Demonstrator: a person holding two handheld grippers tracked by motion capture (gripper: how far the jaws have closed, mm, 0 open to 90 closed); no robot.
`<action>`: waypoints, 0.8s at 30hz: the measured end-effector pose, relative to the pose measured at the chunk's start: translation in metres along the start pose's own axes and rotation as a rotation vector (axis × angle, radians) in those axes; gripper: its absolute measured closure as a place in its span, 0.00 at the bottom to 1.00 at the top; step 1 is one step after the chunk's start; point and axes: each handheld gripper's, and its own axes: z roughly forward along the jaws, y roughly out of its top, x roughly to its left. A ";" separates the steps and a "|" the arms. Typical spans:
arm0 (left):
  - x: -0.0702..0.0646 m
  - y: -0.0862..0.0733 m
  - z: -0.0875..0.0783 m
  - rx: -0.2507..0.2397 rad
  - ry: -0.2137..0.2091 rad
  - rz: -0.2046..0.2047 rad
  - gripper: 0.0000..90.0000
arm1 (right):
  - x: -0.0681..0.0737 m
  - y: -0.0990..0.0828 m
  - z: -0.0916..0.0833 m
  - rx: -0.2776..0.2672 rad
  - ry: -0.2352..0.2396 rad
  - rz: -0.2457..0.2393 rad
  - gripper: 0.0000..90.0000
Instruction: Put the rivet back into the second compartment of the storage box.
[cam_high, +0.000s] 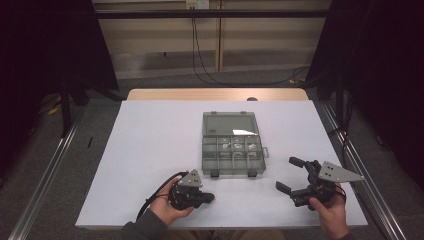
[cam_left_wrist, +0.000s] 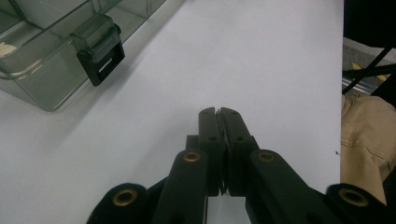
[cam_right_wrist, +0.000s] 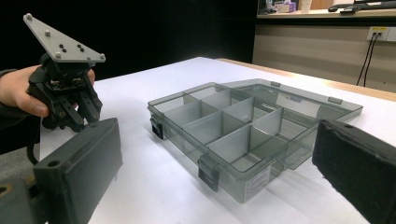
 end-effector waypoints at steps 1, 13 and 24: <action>0.000 0.000 0.000 0.000 0.000 0.002 0.98 | 0.000 0.000 0.000 0.000 0.000 0.000 0.01; 0.004 0.002 -0.005 -0.039 0.018 -0.031 0.99 | 0.000 0.000 0.000 0.001 0.002 0.002 0.01; 0.009 0.010 -0.015 -0.111 0.060 -0.075 0.99 | 0.000 0.000 0.001 0.002 0.003 0.001 0.01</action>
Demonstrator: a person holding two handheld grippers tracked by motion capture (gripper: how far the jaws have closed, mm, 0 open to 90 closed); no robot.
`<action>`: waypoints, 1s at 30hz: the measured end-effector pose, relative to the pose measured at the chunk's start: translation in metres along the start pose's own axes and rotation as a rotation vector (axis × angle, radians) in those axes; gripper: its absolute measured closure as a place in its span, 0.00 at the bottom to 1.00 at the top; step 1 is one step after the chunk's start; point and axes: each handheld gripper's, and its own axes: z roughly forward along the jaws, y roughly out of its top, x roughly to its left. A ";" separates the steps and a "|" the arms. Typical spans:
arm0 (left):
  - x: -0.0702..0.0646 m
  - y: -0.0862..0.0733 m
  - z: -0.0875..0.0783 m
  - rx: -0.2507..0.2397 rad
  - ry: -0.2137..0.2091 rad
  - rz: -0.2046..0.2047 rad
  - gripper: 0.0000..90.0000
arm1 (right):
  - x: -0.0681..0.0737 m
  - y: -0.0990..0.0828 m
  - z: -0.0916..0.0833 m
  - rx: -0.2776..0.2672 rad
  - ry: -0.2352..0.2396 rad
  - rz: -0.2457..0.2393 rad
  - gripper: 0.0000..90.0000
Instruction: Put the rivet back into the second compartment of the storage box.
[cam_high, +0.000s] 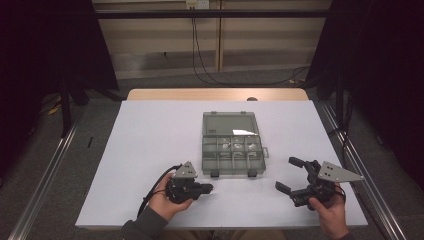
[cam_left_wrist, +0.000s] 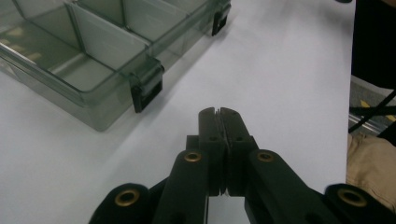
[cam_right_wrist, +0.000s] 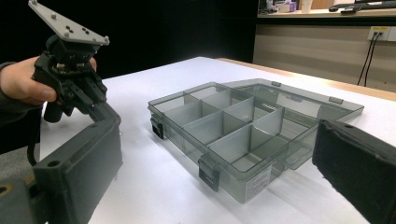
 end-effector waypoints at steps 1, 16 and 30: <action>0.000 0.001 -0.001 -0.006 0.003 -0.001 0.99 | 0.000 0.000 0.000 0.000 0.000 -0.001 0.01; 0.011 0.025 -0.006 -0.098 0.046 -0.027 0.99 | 0.000 0.000 0.000 0.001 -0.001 0.001 0.01; 0.028 0.058 0.006 -0.140 0.110 -0.057 0.99 | 0.000 0.000 -0.001 -0.001 -0.001 0.000 0.01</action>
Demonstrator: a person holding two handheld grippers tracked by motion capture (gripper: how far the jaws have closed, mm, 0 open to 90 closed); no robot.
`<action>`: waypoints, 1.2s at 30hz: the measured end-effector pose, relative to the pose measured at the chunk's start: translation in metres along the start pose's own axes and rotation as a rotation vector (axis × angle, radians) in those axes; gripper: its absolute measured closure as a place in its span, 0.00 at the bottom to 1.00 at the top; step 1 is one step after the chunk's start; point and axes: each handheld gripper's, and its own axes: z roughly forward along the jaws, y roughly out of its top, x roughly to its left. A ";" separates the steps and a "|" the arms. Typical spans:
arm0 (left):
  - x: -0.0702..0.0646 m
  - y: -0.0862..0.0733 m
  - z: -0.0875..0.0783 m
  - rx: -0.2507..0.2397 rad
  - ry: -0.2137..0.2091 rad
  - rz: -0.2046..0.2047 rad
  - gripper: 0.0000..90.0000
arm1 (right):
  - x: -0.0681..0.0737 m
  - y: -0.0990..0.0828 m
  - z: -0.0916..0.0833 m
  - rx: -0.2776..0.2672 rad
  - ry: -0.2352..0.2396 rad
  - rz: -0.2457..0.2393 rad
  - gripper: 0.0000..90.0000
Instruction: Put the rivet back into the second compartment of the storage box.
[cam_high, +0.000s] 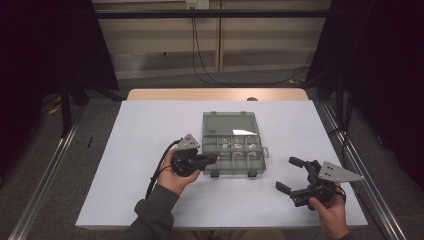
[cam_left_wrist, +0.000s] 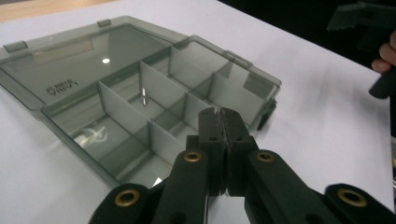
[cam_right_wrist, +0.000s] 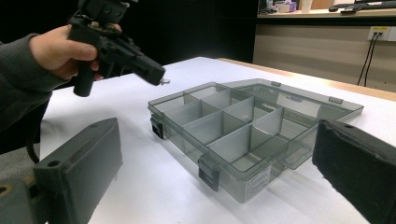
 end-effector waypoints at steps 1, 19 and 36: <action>0.001 0.002 0.002 0.004 0.007 0.000 0.99 | 0.000 0.000 0.000 0.000 0.000 0.000 0.01; 0.017 0.024 0.037 0.000 0.108 -0.017 0.99 | 0.000 0.000 -0.002 -0.005 -0.001 0.002 0.01; 0.029 0.023 0.059 0.012 0.138 -0.046 0.98 | 0.000 0.000 -0.004 -0.004 -0.002 0.001 0.01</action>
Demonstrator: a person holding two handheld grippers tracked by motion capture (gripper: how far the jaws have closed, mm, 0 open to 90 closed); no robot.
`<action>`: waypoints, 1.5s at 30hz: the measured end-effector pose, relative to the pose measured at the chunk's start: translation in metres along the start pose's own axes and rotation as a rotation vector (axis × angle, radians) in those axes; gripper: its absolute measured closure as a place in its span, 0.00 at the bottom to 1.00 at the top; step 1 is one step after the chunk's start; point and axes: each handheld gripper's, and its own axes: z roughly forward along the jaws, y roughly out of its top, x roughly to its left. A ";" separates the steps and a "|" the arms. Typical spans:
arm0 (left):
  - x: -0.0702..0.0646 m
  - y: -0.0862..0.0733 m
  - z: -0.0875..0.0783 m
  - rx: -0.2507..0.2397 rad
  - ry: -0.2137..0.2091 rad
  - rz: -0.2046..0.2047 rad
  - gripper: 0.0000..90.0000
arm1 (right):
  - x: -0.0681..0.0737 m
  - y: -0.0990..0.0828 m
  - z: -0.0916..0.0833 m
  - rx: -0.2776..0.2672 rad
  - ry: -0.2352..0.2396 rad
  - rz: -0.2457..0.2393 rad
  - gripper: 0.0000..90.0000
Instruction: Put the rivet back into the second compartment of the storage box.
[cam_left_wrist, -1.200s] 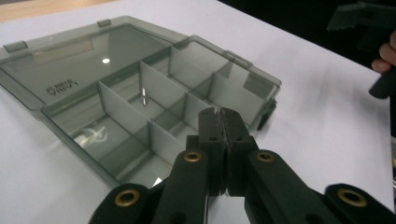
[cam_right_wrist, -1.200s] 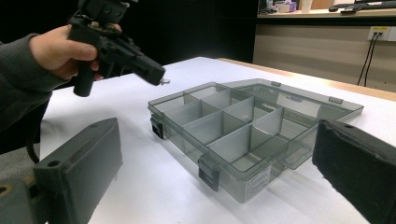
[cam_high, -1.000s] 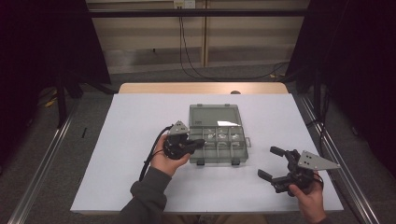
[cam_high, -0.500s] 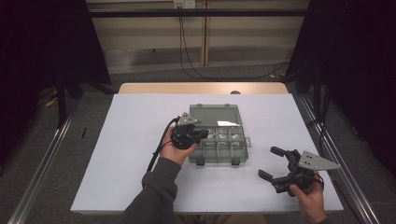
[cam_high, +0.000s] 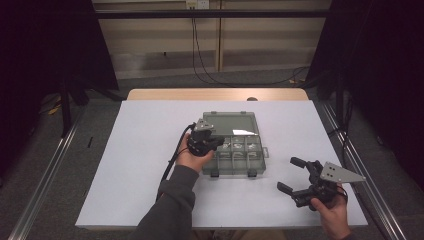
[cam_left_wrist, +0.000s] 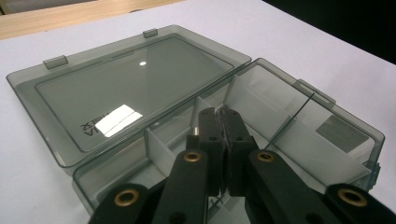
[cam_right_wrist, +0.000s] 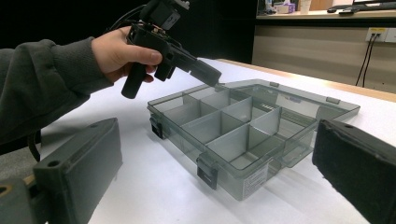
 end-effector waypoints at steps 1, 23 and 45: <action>0.000 0.000 0.001 -0.001 -0.001 0.005 0.98 | 0.000 0.000 0.000 0.000 0.000 0.000 0.01; 0.010 -0.011 -0.038 -0.096 -0.068 -0.024 0.33 | -0.001 -0.001 0.000 0.005 -0.002 0.005 0.01; 0.009 -0.047 -0.087 -0.206 -0.072 -0.004 0.10 | -0.001 -0.001 0.001 0.008 -0.007 0.005 0.01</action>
